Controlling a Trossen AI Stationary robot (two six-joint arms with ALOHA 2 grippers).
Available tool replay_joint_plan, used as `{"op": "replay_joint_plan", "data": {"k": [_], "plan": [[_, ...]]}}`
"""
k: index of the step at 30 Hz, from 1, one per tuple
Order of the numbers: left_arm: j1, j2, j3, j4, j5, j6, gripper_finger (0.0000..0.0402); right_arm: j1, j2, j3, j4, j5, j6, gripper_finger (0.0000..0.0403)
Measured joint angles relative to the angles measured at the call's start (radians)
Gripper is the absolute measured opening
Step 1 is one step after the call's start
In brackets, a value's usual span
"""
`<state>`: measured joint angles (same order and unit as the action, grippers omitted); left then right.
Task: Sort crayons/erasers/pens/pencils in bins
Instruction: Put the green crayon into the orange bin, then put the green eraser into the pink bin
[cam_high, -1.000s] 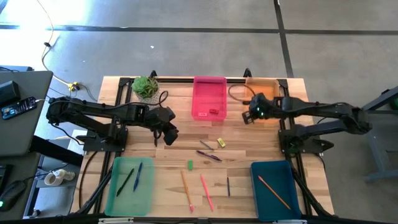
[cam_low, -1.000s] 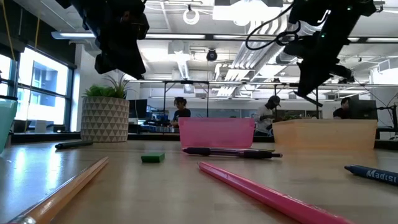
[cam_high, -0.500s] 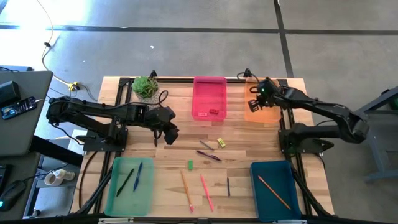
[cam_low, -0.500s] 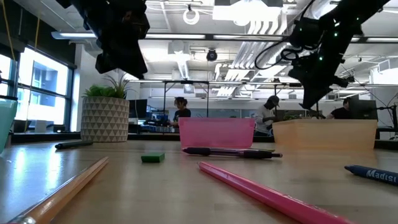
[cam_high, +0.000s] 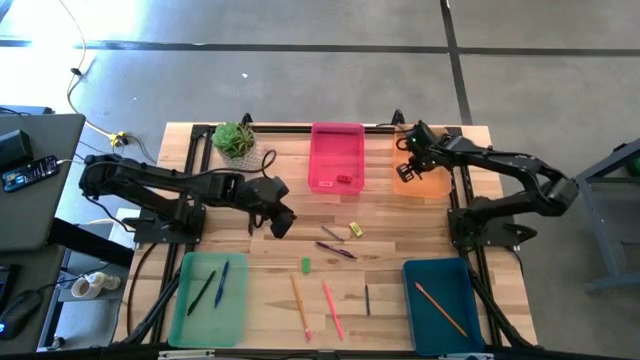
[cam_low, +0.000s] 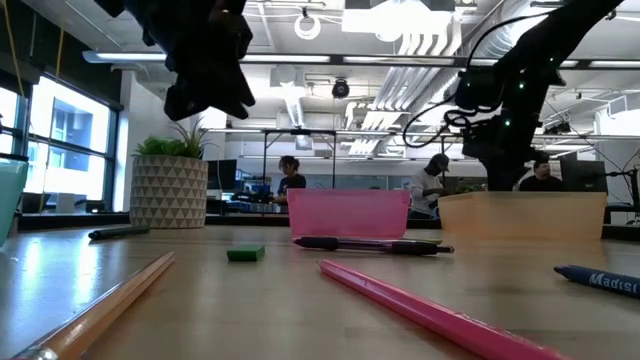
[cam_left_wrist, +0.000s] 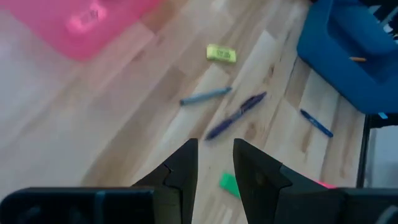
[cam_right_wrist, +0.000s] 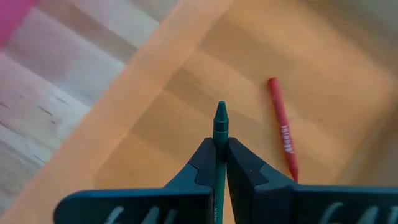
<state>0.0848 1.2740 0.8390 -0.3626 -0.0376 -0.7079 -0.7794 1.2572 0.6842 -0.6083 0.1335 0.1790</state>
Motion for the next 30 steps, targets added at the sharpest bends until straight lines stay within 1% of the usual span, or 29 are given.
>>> {"op": "replay_joint_plan", "data": {"k": [4, 7, 12, 16, 18, 21, 26, 30], "plan": [[-0.023, 0.032, 0.000, -0.004, 0.001, -0.091, 0.0092, 0.000, 0.035, 0.000, 0.000, -0.004, -0.004, 0.0001], [-0.044, 0.056, 0.000, -0.004, 0.001, -0.151, 0.0104, -0.002, 0.056, 0.000, 0.000, -0.008, -0.004, 0.0011], [-0.083, 0.089, 0.000, -0.002, 0.002, -0.224, 0.0136, -0.002, 0.080, 0.000, 0.000, -0.030, -0.004, 0.0053], [-0.104, 0.098, 0.000, 0.000, 0.057, -0.294, 0.0154, -0.002, 0.076, 0.003, -0.009, -0.028, -0.004, 0.0092], [-0.119, 0.106, 0.000, -0.003, 0.067, -0.329, 0.0155, -0.002, 0.076, 0.018, -0.026, -0.028, -0.005, 0.0106], [-0.141, 0.105, 0.000, 0.005, 0.055, -0.367, 0.0152, -0.002, 0.076, 0.048, -0.052, -0.026, -0.001, 0.0118], [-0.178, 0.105, 0.009, 0.030, 0.049, -0.419, 0.0139, 0.003, 0.047, 0.107, -0.111, -0.026, 0.026, 0.0121], [-0.208, 0.105, 0.065, 0.026, 0.032, -0.425, 0.0127, 0.013, -0.006, 0.148, -0.154, -0.030, 0.048, 0.0121]]}}
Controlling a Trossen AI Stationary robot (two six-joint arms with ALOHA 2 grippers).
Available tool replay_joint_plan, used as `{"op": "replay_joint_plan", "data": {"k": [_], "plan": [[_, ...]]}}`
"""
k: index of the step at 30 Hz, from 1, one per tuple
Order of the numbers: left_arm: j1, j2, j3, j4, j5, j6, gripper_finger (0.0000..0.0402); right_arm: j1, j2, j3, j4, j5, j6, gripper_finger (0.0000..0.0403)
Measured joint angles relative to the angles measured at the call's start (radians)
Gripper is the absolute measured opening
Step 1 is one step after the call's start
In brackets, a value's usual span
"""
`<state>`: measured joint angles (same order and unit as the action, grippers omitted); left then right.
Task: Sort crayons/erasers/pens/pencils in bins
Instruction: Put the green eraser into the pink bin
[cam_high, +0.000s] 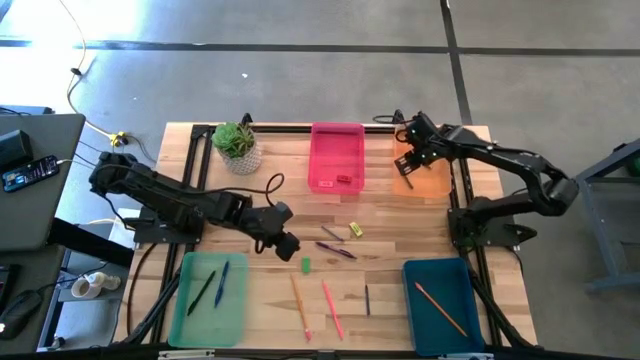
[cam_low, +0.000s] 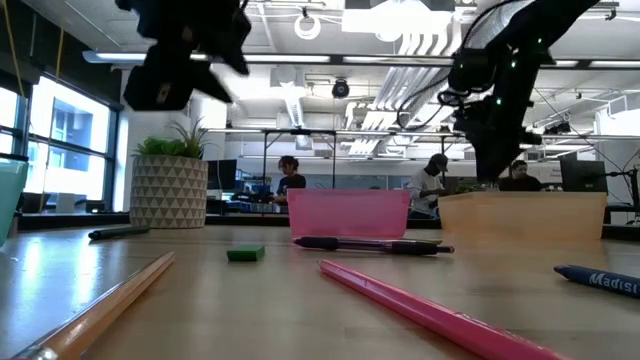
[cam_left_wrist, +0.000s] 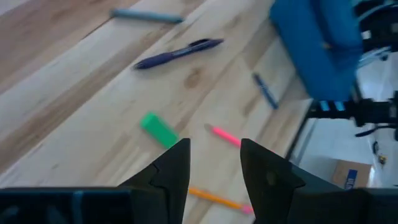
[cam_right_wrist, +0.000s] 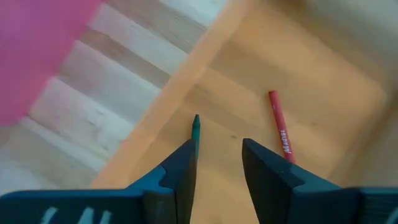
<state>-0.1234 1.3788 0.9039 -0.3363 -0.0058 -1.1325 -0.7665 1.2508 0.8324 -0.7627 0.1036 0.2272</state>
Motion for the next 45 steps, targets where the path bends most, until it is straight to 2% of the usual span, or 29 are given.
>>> {"op": "replay_joint_plan", "data": {"k": [8, 16, 30, 35, 40, 45], "plan": [[-0.042, 0.000, 0.107, -0.077, -0.113, -0.012, 0.0108, 0.022, -0.102, 0.039, -0.077, -0.008, 0.010, 0.0122], [-0.082, 0.069, 0.143, -0.138, -0.186, -0.105, 0.0089, 0.078, -0.173, 0.039, -0.154, -0.033, 0.069, 0.0122], [-0.128, 0.264, 0.144, -0.122, -0.223, -0.323, 0.0054, 0.087, -0.185, 0.039, -0.146, -0.029, 0.049, 0.0122], [-0.128, 0.301, 0.144, -0.097, -0.223, -0.332, 0.0041, 0.087, -0.185, 0.039, -0.146, -0.028, 0.009, 0.0121], [-0.125, 0.328, 0.143, -0.041, -0.223, -0.318, 0.0046, 0.087, -0.185, 0.039, -0.145, -0.028, -0.001, 0.0121], [-0.125, 0.337, 0.144, 0.005, -0.224, -0.305, 0.0078, 0.087, -0.184, 0.038, -0.138, -0.028, -0.010, 0.0121]]}}
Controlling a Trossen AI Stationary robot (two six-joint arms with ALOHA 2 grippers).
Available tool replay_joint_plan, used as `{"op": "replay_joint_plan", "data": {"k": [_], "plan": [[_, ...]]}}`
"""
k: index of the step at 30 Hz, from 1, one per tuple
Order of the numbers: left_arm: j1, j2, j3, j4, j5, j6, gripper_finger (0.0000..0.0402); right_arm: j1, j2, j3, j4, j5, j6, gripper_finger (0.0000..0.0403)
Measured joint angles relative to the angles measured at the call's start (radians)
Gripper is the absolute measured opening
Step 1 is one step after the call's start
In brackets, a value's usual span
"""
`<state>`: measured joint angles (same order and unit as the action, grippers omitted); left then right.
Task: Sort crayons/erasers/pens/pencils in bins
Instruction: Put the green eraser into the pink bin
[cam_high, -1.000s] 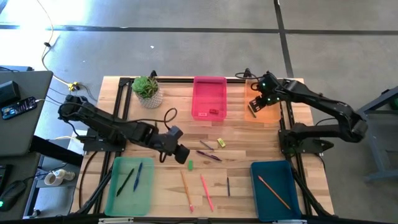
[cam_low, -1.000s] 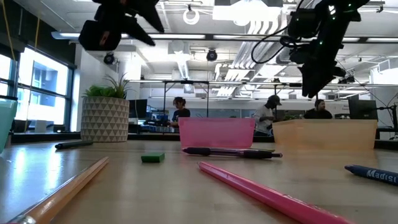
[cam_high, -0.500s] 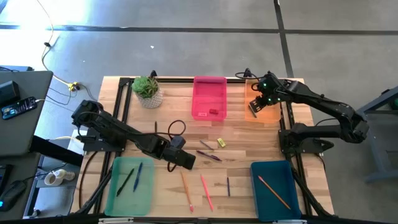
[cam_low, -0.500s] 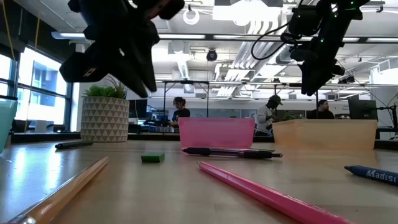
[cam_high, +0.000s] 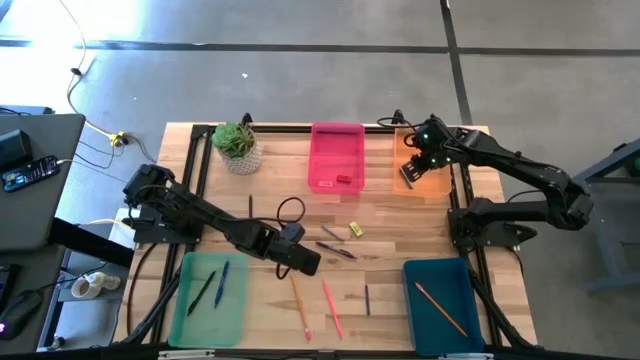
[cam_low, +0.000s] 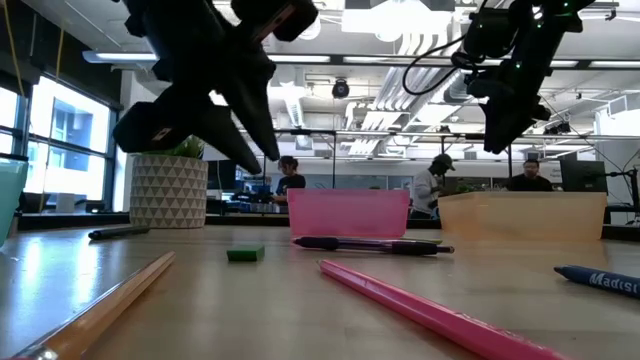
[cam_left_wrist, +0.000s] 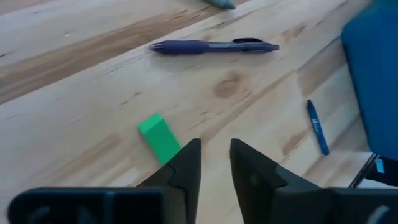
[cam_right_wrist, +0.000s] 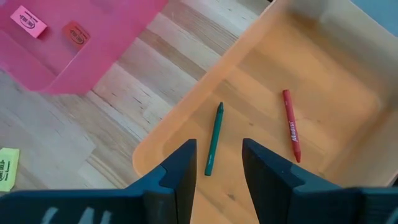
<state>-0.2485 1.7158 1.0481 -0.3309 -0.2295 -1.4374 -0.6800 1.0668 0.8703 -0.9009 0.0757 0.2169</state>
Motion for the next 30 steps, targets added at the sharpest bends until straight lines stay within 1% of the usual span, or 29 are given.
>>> {"op": "replay_joint_plan", "data": {"k": [6, 9, 13, 17, 22, 25, 30], "plan": [[0.005, 0.004, -0.001, 0.003, 0.010, -0.027, 0.0121, 0.000, 0.000, 0.000, 0.003, 0.002, -0.016, 0.0121], [0.011, 0.004, -0.001, 0.023, 0.016, -0.030, 0.0138, 0.000, 0.000, 0.000, 0.004, 0.023, -0.017, 0.0121], [0.030, 0.004, -0.001, 0.038, 0.077, -0.052, 0.0154, 0.000, 0.000, 0.000, 0.005, 0.029, -0.035, 0.0121], [0.047, 0.004, 0.016, 0.037, 0.089, -0.049, 0.0148, 0.000, 0.000, 0.000, 0.006, 0.029, -0.057, 0.0121], [0.067, 0.003, 0.105, -0.015, 0.107, 0.008, 0.0130, 0.000, 0.000, 0.000, 0.008, 0.029, -0.073, 0.0121], [0.079, 0.003, 0.169, -0.095, 0.118, 0.034, 0.0122, 0.000, 0.000, 0.000, 0.008, 0.029, -0.102, 0.0121], [0.087, 0.003, 0.284, -0.313, 0.136, 0.054, 0.0110, 0.000, 0.000, 0.000, 0.008, 0.029, -0.124, 0.0121]]}}
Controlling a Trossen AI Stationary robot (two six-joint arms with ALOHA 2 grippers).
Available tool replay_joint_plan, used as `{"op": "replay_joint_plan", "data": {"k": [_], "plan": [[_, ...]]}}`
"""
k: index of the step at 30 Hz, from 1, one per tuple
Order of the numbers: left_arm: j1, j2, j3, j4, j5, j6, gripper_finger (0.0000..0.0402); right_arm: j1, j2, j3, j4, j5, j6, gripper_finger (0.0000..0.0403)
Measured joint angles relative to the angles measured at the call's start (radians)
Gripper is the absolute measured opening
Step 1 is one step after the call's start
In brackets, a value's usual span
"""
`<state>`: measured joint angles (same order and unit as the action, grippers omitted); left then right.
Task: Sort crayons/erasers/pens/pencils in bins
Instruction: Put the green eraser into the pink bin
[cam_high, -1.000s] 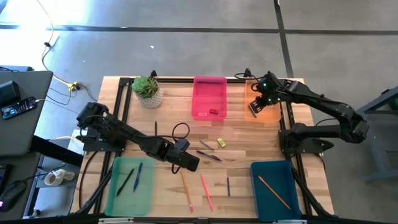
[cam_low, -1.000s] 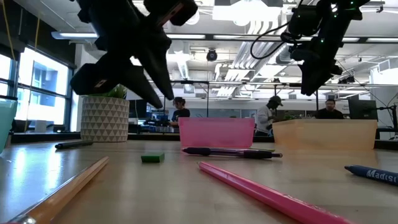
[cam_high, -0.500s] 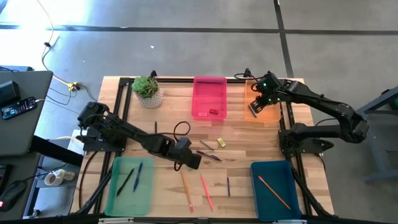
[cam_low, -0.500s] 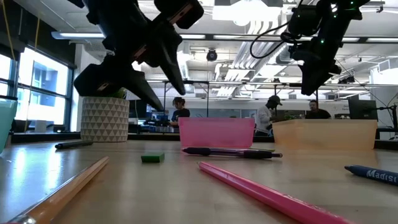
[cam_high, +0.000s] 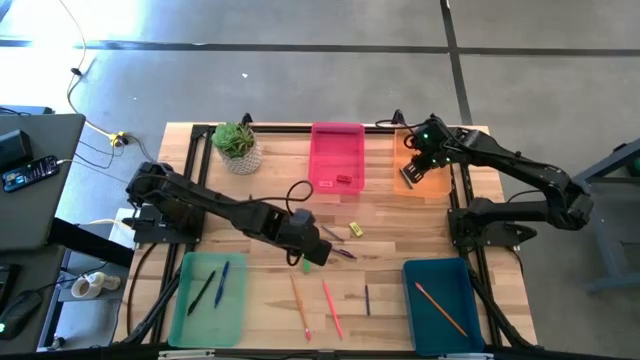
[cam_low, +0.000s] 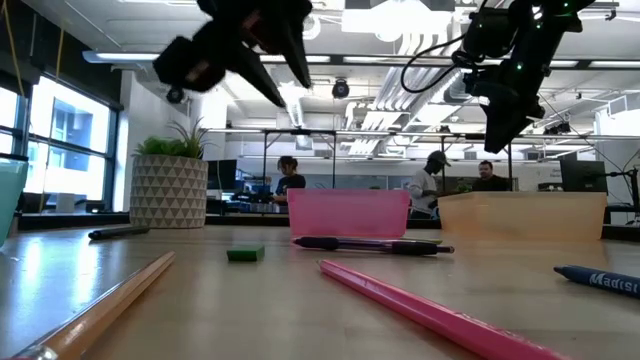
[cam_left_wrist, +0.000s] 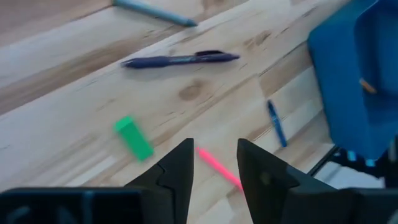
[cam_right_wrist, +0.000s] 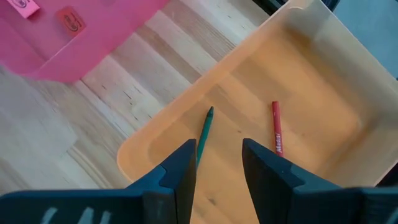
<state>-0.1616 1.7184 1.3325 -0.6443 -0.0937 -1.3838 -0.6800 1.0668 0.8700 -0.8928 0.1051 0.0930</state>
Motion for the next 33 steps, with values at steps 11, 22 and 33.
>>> {"op": "replay_joint_plan", "data": {"k": [11, 22, 33], "plan": [[-0.011, 0.000, 0.127, -0.341, -0.048, -0.079, 0.0080, 0.000, 0.000, 0.000, 0.012, 0.000, -0.023, 0.0121], [-0.034, 0.080, 0.117, -0.319, -0.122, -0.164, 0.0042, 0.000, 0.000, 0.000, 0.046, 0.000, -0.023, 0.0121], [-0.036, 0.146, 0.117, -0.286, -0.141, -0.207, 0.0027, 0.000, 0.000, 0.000, 0.054, 0.000, -0.023, 0.0121]]}}
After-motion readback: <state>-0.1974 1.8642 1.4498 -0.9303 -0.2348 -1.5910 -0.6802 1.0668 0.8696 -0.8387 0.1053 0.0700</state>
